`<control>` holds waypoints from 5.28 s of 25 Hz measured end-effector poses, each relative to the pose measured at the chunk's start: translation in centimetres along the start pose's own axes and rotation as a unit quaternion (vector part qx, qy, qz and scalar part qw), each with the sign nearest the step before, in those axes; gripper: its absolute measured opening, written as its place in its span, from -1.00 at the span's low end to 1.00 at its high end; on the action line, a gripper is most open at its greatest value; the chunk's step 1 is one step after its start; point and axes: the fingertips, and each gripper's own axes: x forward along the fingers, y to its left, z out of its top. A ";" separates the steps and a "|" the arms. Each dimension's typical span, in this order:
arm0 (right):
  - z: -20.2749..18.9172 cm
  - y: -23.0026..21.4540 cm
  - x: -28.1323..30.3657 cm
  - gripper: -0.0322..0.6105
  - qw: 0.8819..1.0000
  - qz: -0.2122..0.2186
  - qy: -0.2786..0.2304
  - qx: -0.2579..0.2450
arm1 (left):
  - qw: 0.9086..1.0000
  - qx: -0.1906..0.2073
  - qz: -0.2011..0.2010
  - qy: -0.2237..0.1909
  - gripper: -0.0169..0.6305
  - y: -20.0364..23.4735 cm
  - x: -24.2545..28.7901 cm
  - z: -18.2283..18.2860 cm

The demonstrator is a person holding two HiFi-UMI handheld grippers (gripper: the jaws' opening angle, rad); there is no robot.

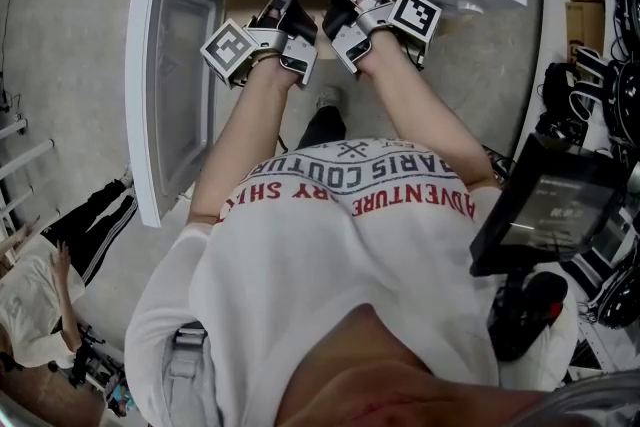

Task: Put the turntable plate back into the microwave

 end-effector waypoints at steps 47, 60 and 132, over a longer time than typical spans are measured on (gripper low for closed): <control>-12.0 6.0 -20.7 -0.90 0.902 -0.026 0.109 -0.416 | 0.908 0.392 -0.008 0.148 -0.89 -7.5 -14.5 -15.9; -33.2 12.5 -42.7 -0.90 0.769 -0.006 0.166 -0.618 | 0.762 0.596 -0.068 0.242 -0.89 -18.5 -40.0 -35.0; -92.7 9.3 -107.8 -0.90 0.733 0.014 0.137 -0.666 | 0.722 0.645 -0.086 0.233 -0.89 -22.3 -113.8 -81.0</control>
